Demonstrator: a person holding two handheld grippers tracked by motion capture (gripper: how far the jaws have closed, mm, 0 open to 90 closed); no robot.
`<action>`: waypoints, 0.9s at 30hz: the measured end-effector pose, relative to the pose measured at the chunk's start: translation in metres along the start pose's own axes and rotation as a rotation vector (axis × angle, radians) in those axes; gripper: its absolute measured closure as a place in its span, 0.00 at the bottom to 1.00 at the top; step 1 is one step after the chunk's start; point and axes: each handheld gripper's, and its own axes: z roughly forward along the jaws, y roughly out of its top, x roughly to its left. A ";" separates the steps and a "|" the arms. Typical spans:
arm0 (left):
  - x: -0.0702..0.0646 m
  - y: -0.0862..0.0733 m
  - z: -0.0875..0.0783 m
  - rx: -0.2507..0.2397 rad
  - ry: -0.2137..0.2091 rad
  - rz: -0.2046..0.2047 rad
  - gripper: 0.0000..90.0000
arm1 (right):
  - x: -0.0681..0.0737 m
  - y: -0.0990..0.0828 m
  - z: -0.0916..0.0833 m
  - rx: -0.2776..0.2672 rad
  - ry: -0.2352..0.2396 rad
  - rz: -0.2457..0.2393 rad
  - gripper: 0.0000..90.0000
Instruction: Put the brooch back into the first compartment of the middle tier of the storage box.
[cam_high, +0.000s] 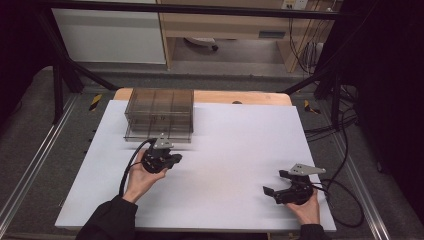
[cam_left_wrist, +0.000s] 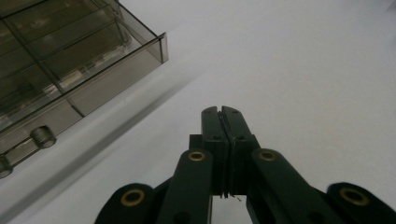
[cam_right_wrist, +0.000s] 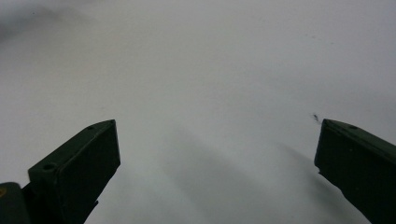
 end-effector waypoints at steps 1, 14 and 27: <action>0.001 -0.001 -0.001 0.001 0.004 -0.001 0.99 | 0.000 0.000 0.000 0.001 0.000 0.001 0.01; 0.019 -0.008 -0.017 0.007 0.036 -0.012 0.99 | 0.000 0.000 0.000 0.001 0.000 0.001 0.01; 0.036 -0.011 -0.031 0.014 0.075 -0.025 0.99 | 0.000 0.000 0.000 0.001 0.001 0.000 0.01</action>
